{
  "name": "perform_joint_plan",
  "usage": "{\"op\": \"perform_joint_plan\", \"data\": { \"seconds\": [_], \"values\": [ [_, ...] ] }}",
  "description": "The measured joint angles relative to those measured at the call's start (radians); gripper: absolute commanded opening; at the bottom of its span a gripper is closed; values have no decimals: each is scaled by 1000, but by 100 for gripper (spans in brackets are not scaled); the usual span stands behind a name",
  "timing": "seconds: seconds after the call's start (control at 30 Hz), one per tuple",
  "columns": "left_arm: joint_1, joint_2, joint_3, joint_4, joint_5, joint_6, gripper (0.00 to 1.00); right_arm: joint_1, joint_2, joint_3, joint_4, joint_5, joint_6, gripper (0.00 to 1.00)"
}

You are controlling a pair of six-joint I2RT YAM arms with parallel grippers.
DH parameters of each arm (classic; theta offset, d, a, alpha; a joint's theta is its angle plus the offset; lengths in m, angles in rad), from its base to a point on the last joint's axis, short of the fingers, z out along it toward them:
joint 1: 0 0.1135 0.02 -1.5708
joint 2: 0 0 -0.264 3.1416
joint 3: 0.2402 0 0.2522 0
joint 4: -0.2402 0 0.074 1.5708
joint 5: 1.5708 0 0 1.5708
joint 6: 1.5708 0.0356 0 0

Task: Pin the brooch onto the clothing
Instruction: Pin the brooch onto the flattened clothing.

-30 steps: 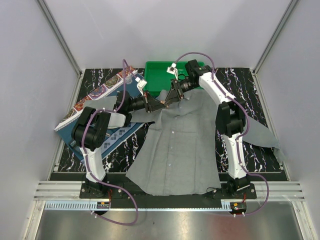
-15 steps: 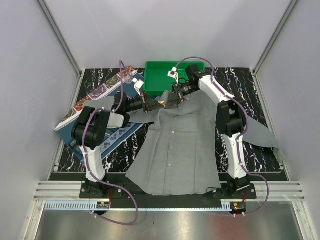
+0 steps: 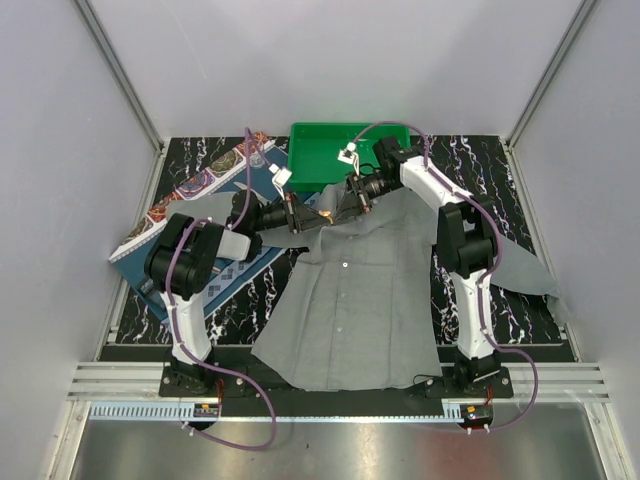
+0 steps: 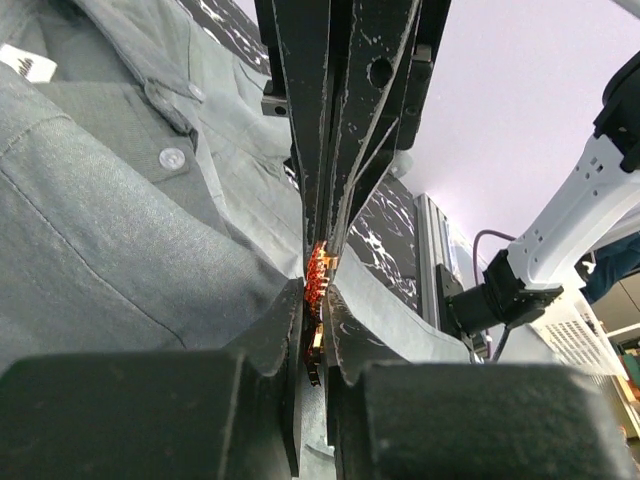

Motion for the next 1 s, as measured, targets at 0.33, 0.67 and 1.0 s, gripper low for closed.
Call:
{"op": "perform_joint_plan", "data": {
  "seconds": [0.33,0.67,1.0],
  "values": [
    [-32,-3,-138,35,-5,-20,0,5,-72,-174,6,21,-26,0],
    [-48,2,-201,35,-10,-75,0,17,-116,-359,46,29,-47,42],
    [-63,60,-199,-47,-19,-67,10,0,-116,-417,232,5,154,46]
  ]
}}
